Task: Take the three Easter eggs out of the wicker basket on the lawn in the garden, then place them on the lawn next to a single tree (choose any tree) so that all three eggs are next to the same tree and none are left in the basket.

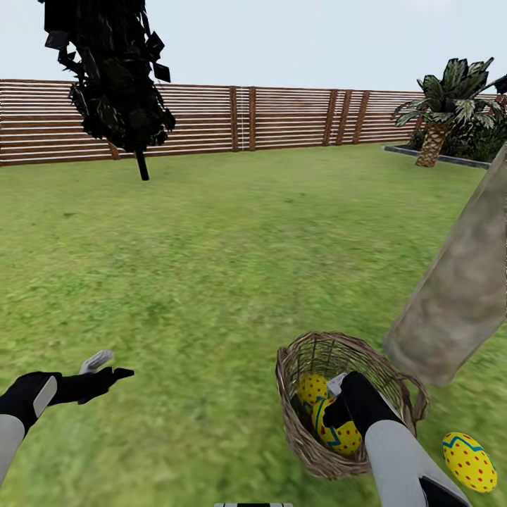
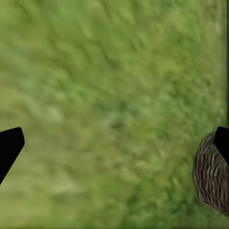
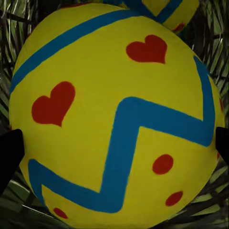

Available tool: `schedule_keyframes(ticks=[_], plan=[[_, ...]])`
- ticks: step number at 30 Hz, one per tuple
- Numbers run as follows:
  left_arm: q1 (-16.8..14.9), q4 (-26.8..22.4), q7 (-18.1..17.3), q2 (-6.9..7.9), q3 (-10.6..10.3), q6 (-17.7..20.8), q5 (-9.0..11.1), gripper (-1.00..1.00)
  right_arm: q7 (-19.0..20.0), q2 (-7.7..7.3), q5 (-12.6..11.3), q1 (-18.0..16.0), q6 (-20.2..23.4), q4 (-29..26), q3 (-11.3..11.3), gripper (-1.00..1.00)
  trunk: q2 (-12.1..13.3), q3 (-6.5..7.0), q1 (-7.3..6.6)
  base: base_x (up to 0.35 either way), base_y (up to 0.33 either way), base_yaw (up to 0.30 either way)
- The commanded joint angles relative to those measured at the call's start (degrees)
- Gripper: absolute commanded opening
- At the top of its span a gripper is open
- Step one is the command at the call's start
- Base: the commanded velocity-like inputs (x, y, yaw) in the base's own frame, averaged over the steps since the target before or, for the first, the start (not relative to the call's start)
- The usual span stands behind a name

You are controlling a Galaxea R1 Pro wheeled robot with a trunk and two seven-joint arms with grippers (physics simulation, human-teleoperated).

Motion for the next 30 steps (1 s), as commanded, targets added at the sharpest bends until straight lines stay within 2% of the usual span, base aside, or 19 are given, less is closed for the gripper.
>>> schedule_keyframes(ticks=[1, 23, 28, 30], plan=[[0.0, 0.0, 0.0, 0.00, 0.2, 0.5, 0.3, 1.00, 0.5, 0.09, 0.6, 0.0, 0.0, -0.1, -0.4, -1.00, 0.0, 0.18, -0.03, 0.000, 0.000, 0.000], [0.0, -0.1, 0.0, 0.00, 0.2, 0.5, 0.3, 1.00, 0.7, -0.28, 0.4, -0.1, -0.1, -0.3, -0.5, -1.00, 0.3, 5.05, -0.60, 0.000, 0.000, 0.000], [0.0, -0.1, 0.1, 0.00, 0.2, 0.5, 0.3, 1.00, 1.2, -0.35, -0.1, -0.1, -0.2, -1.2, -0.5, -1.00, 0.4, 6.16, -0.73, 0.000, 0.000, 0.000], [0.0, -0.1, 0.4, 0.00, 0.2, 0.5, 0.3, 1.00, 1.9, -0.33, -0.1, -0.1, -0.1, -2.5, -0.6, -1.00, 1.1, 6.52, -1.16, 0.000, 0.000, 0.000]])
